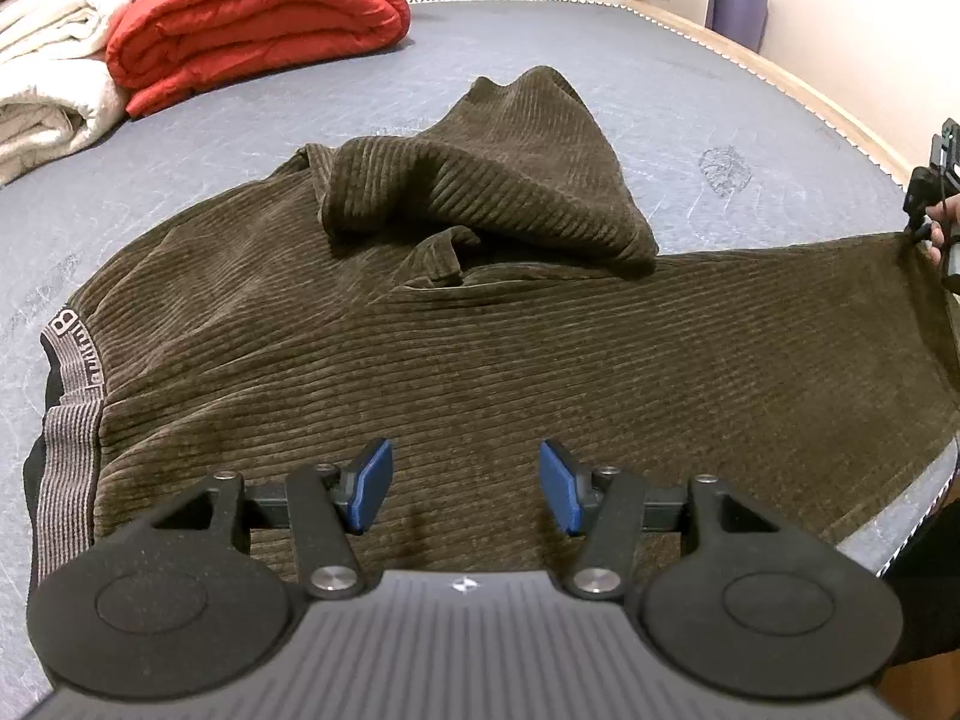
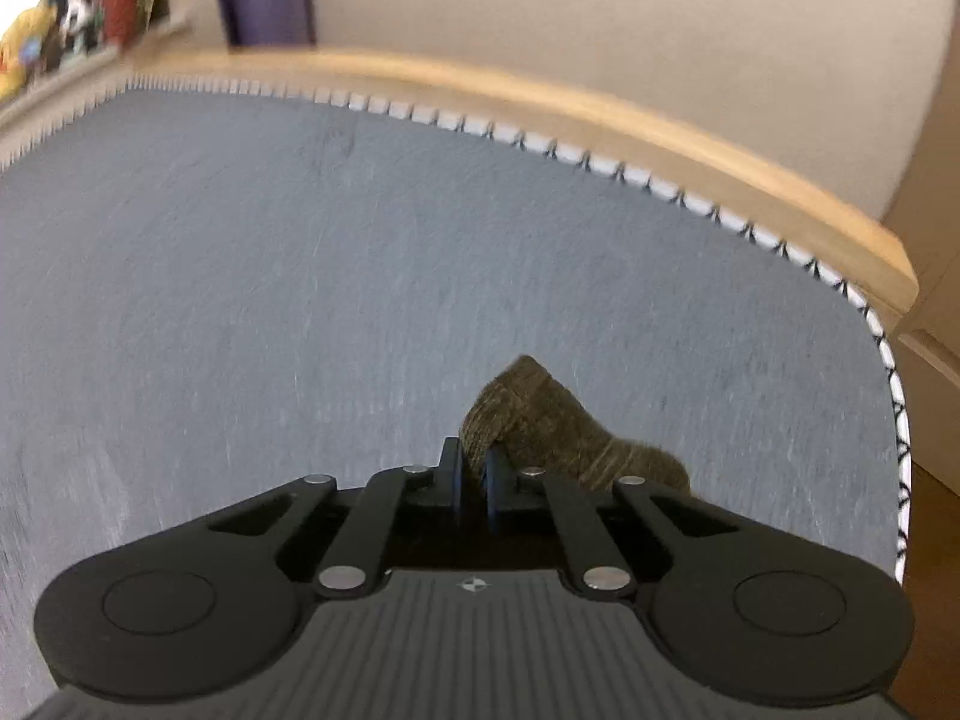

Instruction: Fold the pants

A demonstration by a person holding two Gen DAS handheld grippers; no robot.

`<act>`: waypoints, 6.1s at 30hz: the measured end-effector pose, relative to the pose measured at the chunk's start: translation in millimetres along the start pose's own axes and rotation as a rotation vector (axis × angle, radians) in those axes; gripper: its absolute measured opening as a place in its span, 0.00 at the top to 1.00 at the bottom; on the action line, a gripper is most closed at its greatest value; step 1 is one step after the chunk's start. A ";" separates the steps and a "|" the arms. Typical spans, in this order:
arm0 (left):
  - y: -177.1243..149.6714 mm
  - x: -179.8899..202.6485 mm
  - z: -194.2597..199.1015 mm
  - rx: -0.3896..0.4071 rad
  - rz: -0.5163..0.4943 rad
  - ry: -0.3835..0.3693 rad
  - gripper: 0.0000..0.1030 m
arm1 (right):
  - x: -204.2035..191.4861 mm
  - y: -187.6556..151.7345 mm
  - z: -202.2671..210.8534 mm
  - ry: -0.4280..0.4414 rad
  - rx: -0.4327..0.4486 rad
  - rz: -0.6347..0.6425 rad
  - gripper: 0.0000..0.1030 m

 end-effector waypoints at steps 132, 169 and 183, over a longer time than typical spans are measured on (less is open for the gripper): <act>145.5 -83.6 -49.3 0.139 0.418 -0.401 0.49 | -180.2 -164.3 242.6 0.960 -0.467 0.447 0.59; 153.6 -75.5 -107.2 0.046 0.195 -0.246 0.47 | -127.2 -21.6 51.1 0.720 -0.383 -0.107 0.69; 131.3 -46.1 -170.6 -0.113 -0.055 -0.160 0.47 | -190.4 -27.7 51.6 0.606 -0.200 0.106 0.90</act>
Point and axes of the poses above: each gripper's, at about its wrist camera, not at the fingertips, and z roughly against the way its jaws point, x to its right, y to its top, the point moved 3 cm from there along -z, roughly the way its jaws point, and after that the axes turned 12 degrees about -y, right-handed, at the moved point
